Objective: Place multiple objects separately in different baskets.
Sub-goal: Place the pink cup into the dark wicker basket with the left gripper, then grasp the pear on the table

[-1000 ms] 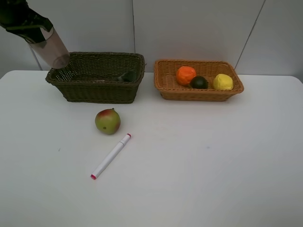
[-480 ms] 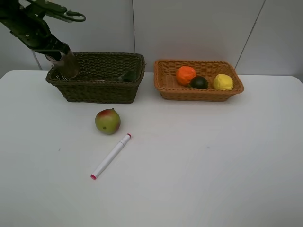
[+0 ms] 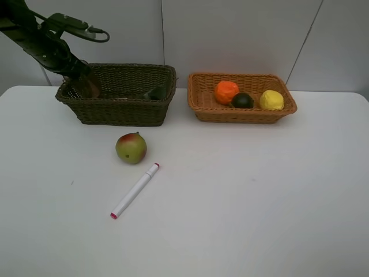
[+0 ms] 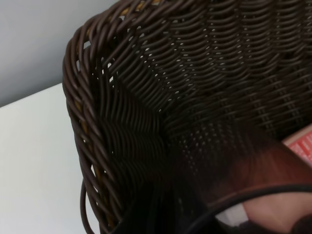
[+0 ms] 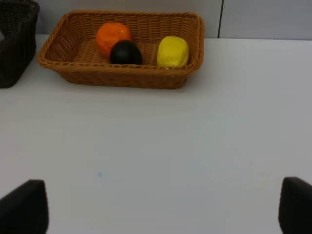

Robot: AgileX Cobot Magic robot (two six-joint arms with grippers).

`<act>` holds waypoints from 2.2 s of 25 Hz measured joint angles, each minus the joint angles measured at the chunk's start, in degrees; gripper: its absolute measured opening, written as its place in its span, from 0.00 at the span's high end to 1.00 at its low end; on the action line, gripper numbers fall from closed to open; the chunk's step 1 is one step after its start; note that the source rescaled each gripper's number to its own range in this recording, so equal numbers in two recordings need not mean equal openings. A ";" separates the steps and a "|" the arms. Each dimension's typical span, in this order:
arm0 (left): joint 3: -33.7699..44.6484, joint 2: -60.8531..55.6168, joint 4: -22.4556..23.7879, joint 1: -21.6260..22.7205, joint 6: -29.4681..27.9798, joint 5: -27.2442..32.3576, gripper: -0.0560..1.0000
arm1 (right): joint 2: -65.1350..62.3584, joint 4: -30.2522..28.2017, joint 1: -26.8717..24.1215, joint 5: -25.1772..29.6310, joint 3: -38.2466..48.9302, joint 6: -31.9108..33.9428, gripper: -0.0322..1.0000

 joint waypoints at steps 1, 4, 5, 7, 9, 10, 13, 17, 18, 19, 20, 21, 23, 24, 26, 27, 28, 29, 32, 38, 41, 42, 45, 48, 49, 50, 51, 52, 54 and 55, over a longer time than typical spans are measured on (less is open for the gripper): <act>0.00 0.05 0.00 0.00 0.01 -0.12 0.95 | 0.00 0.00 0.00 0.00 0.00 0.00 0.00; 0.00 0.11 0.00 0.00 0.06 -0.31 0.95 | 0.00 0.00 0.00 0.00 0.00 0.00 0.00; 0.00 0.16 0.00 0.00 0.06 -0.33 0.95 | 0.00 0.00 0.00 0.00 0.00 0.00 0.00; 0.00 0.23 0.00 0.00 0.06 -0.44 0.94 | 0.00 0.00 0.00 0.00 0.00 0.00 0.00; 0.00 0.24 0.00 0.00 0.06 -0.44 0.90 | 0.00 0.00 0.00 0.00 0.00 0.00 0.00; 0.00 0.29 0.00 0.00 0.06 -0.44 0.85 | 0.00 0.00 0.00 0.00 0.00 0.00 0.00; 0.00 0.29 0.00 0.00 0.06 -0.49 0.59 | 0.00 0.00 0.00 0.00 0.00 0.00 0.00; 0.00 0.29 0.00 0.00 0.06 -1.77 0.17 | 0.00 0.00 0.00 0.00 0.00 0.00 0.00; 0.00 0.29 0.00 0.00 0.06 -1.88 0.14 | 0.00 0.00 0.00 0.00 0.00 0.00 0.00; 0.00 0.29 0.00 0.00 0.06 -1.88 0.11 | 0.00 0.00 0.00 0.00 0.00 0.00 0.00; 0.00 0.29 0.00 0.00 0.06 -1.88 0.10 | 0.00 0.00 0.00 0.00 0.00 0.00 0.00; 0.00 0.29 0.00 0.00 0.06 -1.88 0.09 | 0.00 0.00 0.00 0.00 0.00 0.00 0.00; 0.00 0.29 0.00 0.00 0.06 -1.94 0.08 | 0.00 0.00 0.00 0.00 0.00 0.00 0.00; 0.00 0.29 0.00 0.00 0.06 -1.94 0.08 | 0.00 0.00 0.00 0.00 0.00 0.00 0.00; 0.00 0.29 0.00 0.00 0.06 -1.94 0.08 | 0.00 0.00 0.00 0.00 0.00 0.00 0.00; 0.00 0.23 0.00 0.00 0.06 -1.88 0.08 | 0.00 0.00 0.00 0.00 0.00 0.00 0.00; 0.00 0.09 0.00 0.00 0.06 -1.70 0.08 | 0.00 0.00 0.00 0.00 0.00 0.00 0.00; 0.00 -0.23 0.00 0.00 -0.08 -1.51 0.08 | 0.00 0.00 0.00 0.00 0.00 0.00 0.00; 0.00 -2.13 -0.90 0.00 -1.39 0.72 0.08 | 0.00 0.00 0.00 0.00 0.00 0.00 0.00; 0.00 -6.93 -4.87 0.00 -4.13 9.73 0.08 | 0.00 0.00 0.00 0.00 0.00 0.00 0.00; 0.00 -8.91 -7.45 0.00 -5.50 16.29 0.08 | 0.00 0.00 0.00 0.00 0.00 0.00 0.00; 0.00 -9.29 -8.42 0.00 -6.17 19.26 0.08 | 0.00 0.00 0.00 0.00 0.00 0.00 0.00; -0.04 -9.98 -11.27 -0.07 -7.43 26.69 0.08 | 0.00 0.00 0.00 0.00 0.00 0.00 0.00; -0.04 -10.22 -12.69 -1.08 -8.96 32.95 0.08 | 0.00 0.00 0.00 0.00 0.00 0.00 0.00; -0.04 -10.27 -12.87 -1.66 -9.53 34.37 0.08 | 0.00 0.00 0.00 0.00 0.00 0.00 0.00; -0.04 -10.33 -13.00 -2.55 -10.31 35.92 0.08 | 0.00 0.00 0.00 0.00 0.00 0.00 0.00; -0.04 -10.33 -13.08 -3.52 -10.82 37.09 0.08 | 0.00 0.00 0.00 0.00 0.00 0.00 0.00; -0.04 -10.34 -13.08 -5.14 -11.40 37.82 0.08 | 0.00 0.00 0.00 0.00 0.00 0.00 0.00; -0.04 -10.39 -13.08 -8.08 -12.49 38.42 0.08 | 0.00 0.00 0.00 0.00 0.00 0.00 0.00; -0.04 -10.39 -13.02 -9.87 -13.08 38.46 0.08 | 0.00 0.00 0.00 0.00 0.00 0.00 0.00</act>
